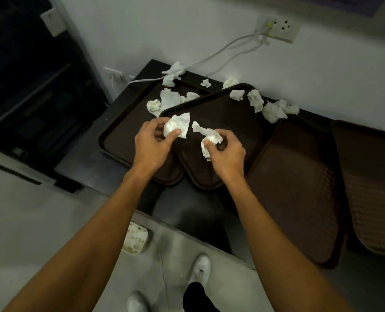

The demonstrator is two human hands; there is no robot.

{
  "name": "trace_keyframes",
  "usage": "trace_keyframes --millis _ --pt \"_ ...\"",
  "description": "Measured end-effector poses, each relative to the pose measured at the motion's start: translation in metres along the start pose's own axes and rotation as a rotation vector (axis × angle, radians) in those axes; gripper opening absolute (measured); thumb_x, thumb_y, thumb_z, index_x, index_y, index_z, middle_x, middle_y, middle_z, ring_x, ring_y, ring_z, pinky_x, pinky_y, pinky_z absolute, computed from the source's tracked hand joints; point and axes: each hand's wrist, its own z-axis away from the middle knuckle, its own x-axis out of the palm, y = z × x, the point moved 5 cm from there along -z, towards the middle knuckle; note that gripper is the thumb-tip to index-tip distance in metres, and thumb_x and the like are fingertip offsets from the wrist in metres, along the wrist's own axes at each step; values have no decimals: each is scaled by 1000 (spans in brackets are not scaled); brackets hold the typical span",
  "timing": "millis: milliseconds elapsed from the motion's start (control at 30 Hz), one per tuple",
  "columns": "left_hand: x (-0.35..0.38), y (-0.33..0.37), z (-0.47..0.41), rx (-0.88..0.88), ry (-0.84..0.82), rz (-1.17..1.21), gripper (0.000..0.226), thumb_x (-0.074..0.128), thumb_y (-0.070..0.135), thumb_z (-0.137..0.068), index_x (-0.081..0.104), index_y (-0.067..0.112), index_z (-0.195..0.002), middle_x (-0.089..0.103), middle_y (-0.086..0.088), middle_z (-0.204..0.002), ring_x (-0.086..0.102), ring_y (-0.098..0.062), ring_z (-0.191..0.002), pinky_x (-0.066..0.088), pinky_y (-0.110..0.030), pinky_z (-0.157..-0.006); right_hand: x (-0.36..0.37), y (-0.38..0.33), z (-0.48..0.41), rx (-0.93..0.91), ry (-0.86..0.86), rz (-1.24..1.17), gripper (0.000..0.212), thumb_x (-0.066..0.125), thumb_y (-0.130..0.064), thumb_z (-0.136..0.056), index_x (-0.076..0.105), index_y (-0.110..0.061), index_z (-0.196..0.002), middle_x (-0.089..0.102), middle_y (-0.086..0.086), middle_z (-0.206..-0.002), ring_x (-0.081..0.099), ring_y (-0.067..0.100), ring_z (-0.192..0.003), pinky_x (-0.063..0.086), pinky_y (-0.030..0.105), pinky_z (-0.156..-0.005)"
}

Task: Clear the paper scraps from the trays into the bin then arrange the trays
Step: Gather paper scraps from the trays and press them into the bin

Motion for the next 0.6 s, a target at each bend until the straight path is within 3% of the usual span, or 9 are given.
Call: trace_keyframes --millis 100,233,367,500,600 --pt "-47 -19 24 -42 53 21 39 79 41 -87 69 23 -119 70 13 -110 66 1 -88 53 -12 -73 32 -19 29 -15 -27 -44 39 81 -28 -86 63 -27 -121 68 -10 -110 66 2 -93 55 15 -79" --pt "-112 -52 57 -86 123 32 38 78 36 -89 67 20 -122 70 16 -106 65 8 -89 49 -8 -75 80 -47 77 -69 -74 -131 38 80 -19 -87 59 -26 -118 67 -9 -106 67 0 -88 51 12 -68" --pt "-175 -90 91 -89 128 20 42 76 36 -91 64 26 -130 71 13 -114 68 2 -98 54 -13 -83 136 -64 127 -106 -131 -148 23 78 -15 -88 62 -22 -104 70 -10 -98 69 6 -82 57 22 -72" --pt "-229 -131 118 -134 177 -17 35 75 39 -90 69 31 -123 71 10 -113 69 -6 -93 59 -26 -81 191 -72 169 -114 -201 -163 18 78 -15 -88 65 -21 -99 71 -12 -99 68 9 -81 56 24 -74" --pt "-260 -160 138 -188 188 -31 34 75 40 -89 68 31 -121 71 10 -112 68 -6 -93 59 -27 -82 225 -72 195 -92 -269 -156 18 78 -18 -89 67 -26 -100 71 -12 -102 69 8 -84 59 26 -75"
